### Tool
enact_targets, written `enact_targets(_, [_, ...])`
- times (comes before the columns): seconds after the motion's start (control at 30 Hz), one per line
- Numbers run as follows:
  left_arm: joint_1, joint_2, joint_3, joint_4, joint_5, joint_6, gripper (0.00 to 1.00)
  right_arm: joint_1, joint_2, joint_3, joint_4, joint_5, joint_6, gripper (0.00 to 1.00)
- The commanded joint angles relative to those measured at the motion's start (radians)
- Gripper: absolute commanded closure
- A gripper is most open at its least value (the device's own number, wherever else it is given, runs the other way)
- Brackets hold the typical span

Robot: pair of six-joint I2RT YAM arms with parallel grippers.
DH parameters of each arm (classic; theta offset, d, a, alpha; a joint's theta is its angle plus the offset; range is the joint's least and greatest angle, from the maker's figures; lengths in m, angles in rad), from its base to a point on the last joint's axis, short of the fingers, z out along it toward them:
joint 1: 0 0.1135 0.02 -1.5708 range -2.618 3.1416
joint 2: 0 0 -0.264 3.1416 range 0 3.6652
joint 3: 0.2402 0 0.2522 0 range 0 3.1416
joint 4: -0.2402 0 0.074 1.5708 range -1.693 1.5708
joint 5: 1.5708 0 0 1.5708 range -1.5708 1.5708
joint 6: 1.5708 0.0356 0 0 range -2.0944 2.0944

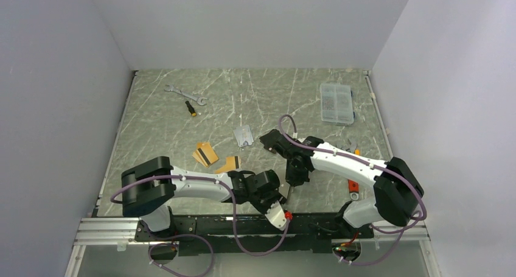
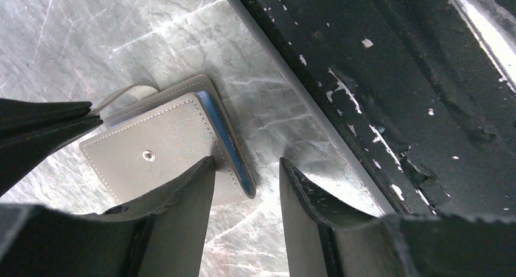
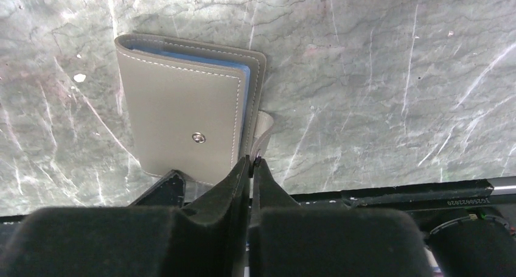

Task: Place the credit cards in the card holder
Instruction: Close the card holder at the center of the board.

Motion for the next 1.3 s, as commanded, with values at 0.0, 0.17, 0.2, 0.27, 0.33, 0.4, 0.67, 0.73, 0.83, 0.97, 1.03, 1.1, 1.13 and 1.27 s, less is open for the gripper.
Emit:
enact_targets(0.0, [0.002,0.02,0.042,0.024,-0.002,0.012,0.51,0.001,-0.025,0.013,-0.02,0.029,0.018,1.0])
enact_targets(0.17, [0.004,0.036,0.055,0.024,0.006,-0.005,0.51,-0.003,-0.033,0.006,0.001,0.019,0.007,1.0])
enact_targets(0.2, [0.004,0.037,0.054,0.024,0.008,-0.007,0.51,-0.003,-0.032,0.007,0.014,0.009,-0.002,1.0])
enact_targets(0.27, [0.007,0.039,0.053,0.022,0.015,-0.006,0.51,-0.005,-0.024,0.005,0.051,-0.023,-0.021,1.0])
enact_targets(0.33, [0.009,0.041,0.054,0.015,0.021,-0.006,0.51,-0.004,-0.01,-0.004,0.088,-0.065,-0.038,1.0])
enact_targets(0.4, [0.011,0.038,0.054,0.009,0.025,-0.007,0.51,-0.005,0.015,-0.01,0.11,-0.093,-0.056,1.0])
enact_targets(0.67, [0.016,0.027,0.055,-0.017,0.035,-0.001,0.51,-0.012,0.07,-0.024,0.163,-0.12,-0.079,1.0])
enact_targets(0.73, [0.017,0.029,0.057,-0.023,0.035,0.003,0.52,-0.015,0.074,-0.021,0.17,-0.126,-0.085,1.0])
enact_targets(0.83, [0.017,0.03,0.058,-0.029,0.038,0.005,0.52,-0.017,0.088,-0.015,0.171,-0.129,-0.095,1.0])
enact_targets(0.97, [0.017,0.025,0.059,-0.042,0.045,0.007,0.52,-0.03,0.096,-0.016,0.183,-0.132,-0.108,1.0])
enact_targets(1.03, [0.017,0.023,0.059,-0.045,0.048,0.01,0.52,-0.039,0.106,-0.012,0.188,-0.139,-0.118,1.0])
enact_targets(1.1, [0.017,0.024,0.057,-0.047,0.049,0.014,0.52,-0.041,0.127,-0.002,0.185,-0.143,-0.13,1.0])
enact_targets(1.13, [0.018,0.025,0.056,-0.047,0.047,0.017,0.52,-0.041,0.136,0.004,0.183,-0.143,-0.136,1.0])
enact_targets(1.27, [0.017,0.022,0.052,-0.05,0.043,0.022,0.52,-0.05,0.166,0.018,0.179,-0.143,-0.156,1.0])
